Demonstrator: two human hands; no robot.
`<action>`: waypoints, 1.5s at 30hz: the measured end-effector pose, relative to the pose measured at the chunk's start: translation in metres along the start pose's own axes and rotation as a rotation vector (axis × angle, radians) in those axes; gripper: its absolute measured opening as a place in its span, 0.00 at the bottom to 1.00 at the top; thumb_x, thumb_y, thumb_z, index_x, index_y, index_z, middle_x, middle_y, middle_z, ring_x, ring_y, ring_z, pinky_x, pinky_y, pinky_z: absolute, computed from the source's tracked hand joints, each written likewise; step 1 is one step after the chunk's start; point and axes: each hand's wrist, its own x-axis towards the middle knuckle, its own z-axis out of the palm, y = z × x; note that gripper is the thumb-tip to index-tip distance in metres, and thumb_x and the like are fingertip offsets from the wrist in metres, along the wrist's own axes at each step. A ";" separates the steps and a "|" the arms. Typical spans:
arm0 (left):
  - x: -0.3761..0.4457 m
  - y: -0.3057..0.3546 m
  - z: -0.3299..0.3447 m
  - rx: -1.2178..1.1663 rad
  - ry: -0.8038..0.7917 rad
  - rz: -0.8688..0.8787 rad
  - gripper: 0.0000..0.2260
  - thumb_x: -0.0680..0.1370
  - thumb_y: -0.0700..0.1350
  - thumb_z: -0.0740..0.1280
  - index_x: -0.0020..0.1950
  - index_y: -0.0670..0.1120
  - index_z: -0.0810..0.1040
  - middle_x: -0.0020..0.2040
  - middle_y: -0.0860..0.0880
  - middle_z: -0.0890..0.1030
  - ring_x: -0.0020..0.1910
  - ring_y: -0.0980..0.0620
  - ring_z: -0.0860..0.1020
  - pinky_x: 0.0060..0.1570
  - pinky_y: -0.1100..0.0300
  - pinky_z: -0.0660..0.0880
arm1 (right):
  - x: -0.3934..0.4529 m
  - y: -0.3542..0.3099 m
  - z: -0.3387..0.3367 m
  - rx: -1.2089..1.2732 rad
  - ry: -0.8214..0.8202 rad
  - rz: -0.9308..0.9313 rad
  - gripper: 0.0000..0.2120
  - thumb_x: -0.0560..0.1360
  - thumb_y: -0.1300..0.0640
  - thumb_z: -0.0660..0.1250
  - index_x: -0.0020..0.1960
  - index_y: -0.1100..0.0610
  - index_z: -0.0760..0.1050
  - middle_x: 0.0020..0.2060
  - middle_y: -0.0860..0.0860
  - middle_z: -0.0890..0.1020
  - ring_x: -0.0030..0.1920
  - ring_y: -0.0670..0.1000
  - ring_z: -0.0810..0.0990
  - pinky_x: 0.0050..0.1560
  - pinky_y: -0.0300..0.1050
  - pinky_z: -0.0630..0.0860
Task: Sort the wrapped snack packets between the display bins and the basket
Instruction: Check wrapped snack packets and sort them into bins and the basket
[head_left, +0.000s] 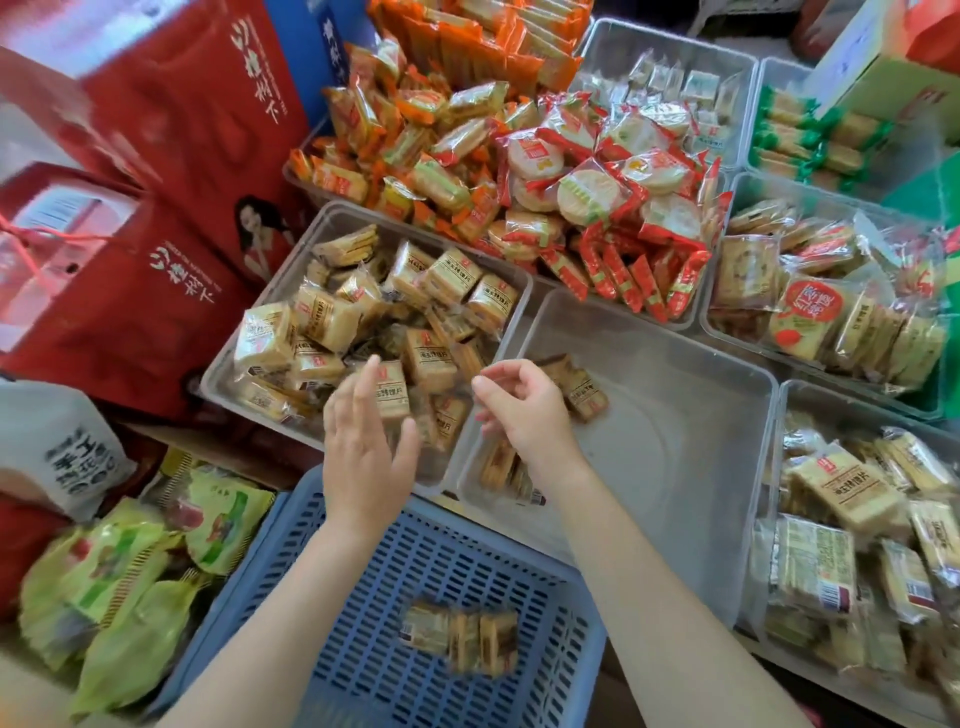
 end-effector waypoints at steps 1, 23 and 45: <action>0.005 -0.004 -0.008 -0.030 -0.008 -0.141 0.29 0.82 0.43 0.67 0.80 0.41 0.58 0.75 0.39 0.68 0.74 0.43 0.63 0.73 0.49 0.63 | 0.004 -0.005 0.013 -0.047 -0.053 -0.004 0.06 0.79 0.56 0.70 0.55 0.55 0.78 0.47 0.52 0.83 0.44 0.49 0.83 0.45 0.43 0.81; 0.062 -0.029 -0.051 -0.220 -0.395 -0.504 0.29 0.74 0.54 0.77 0.67 0.47 0.67 0.57 0.50 0.75 0.52 0.51 0.75 0.53 0.54 0.76 | 0.009 0.013 0.098 -0.183 -0.148 0.162 0.18 0.84 0.57 0.62 0.74 0.57 0.72 0.47 0.46 0.81 0.41 0.46 0.80 0.52 0.47 0.83; -0.052 0.000 -0.089 -1.002 -0.457 -0.582 0.12 0.81 0.47 0.69 0.62 0.42 0.79 0.55 0.42 0.86 0.57 0.41 0.84 0.56 0.48 0.82 | -0.116 0.010 0.030 0.124 -0.049 0.123 0.12 0.84 0.53 0.63 0.61 0.59 0.78 0.51 0.56 0.87 0.53 0.57 0.86 0.52 0.58 0.84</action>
